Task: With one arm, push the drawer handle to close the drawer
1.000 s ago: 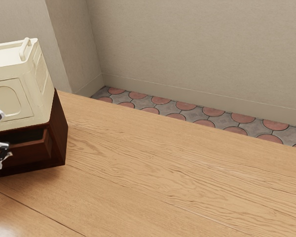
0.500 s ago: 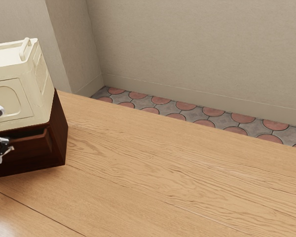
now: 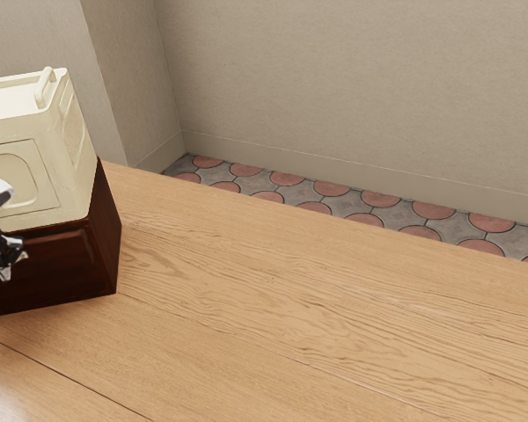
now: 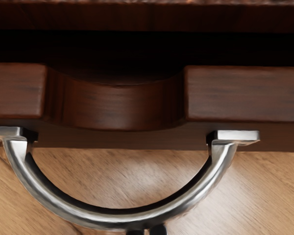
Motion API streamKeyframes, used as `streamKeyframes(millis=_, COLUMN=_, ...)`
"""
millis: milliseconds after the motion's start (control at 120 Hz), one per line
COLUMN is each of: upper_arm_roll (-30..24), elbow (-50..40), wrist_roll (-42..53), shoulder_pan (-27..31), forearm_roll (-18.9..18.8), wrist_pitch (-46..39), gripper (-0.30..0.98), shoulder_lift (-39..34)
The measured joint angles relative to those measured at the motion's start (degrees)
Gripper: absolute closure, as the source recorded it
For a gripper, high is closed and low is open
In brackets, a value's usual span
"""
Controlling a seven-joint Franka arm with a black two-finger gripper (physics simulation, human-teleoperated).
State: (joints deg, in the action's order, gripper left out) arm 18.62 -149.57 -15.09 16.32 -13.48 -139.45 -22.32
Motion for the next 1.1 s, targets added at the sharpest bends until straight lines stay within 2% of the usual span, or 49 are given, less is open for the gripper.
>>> streamKeyframes(millis=933, upper_arm_roll=1.47, elbow=1.78, wrist_roll=0.46, shoulder_pan=-0.88, forearm_roll=-1.21, wrist_pitch=-5.96, gripper=0.79, shoulder_lift=3.92)
streamKeyframes(millis=992, upper_arm_roll=1.7, elbow=1.11, wrist_roll=0.56, shoulder_pan=-1.24, forearm_roll=-0.21, wrist_pitch=-4.66, gripper=0.78, shoulder_lift=1.61)
streamKeyframes(millis=1058, upper_arm_roll=1.71, elbow=0.24, wrist_roll=0.54, shoulder_pan=-2.76, forearm_roll=0.98, wrist_pitch=0.98, gripper=0.78, shoulder_lift=-4.07)
streamKeyframes(millis=1100, upper_arm_roll=1.29, elbow=0.16, wrist_roll=0.55, shoulder_pan=-4.95, forearm_roll=1.61, wrist_pitch=5.79, gripper=0.7, shoulder_lift=-9.03)
